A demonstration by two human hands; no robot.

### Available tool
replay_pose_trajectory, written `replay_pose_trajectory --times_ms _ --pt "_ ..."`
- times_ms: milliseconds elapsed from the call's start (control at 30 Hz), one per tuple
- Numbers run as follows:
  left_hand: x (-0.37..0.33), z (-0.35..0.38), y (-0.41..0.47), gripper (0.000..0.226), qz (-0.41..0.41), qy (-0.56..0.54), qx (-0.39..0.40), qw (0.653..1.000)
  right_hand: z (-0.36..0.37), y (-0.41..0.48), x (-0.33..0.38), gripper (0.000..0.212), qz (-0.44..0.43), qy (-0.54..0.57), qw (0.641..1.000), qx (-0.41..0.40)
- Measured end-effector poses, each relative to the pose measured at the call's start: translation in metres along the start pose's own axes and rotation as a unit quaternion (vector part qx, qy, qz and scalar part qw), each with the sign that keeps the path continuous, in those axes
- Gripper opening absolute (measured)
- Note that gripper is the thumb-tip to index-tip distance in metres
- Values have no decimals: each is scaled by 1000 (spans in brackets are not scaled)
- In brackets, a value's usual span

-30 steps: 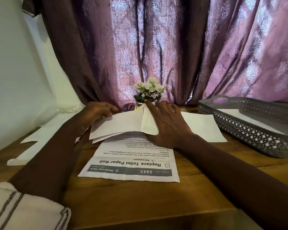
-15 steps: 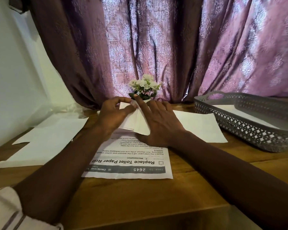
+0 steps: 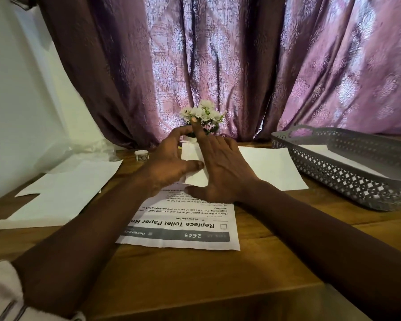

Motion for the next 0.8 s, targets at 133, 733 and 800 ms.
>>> replay_pose_trajectory --times_ms 133,733,800 --pt "2 -15 5 78 -10 4 -2 1000 -6 1 -10 134 14 -12 1000 12" --pt "9 -14 1 72 -33 1 -71 997 3 -2 -19 126 11 -81 996 18" --pt "12 -16 -1 74 -38 13 -93 995 4 -1 -18 127 13 -79 997 20"
Point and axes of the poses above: each hand's wrist, its own y-axis towards the middle knuckle, its own z-axis out of the palm, x = y × z, the point moved 8 cm from there along y, towards the middle knuckle, and after that the axes turned 14 degrees about y, right-handed, at the moved point
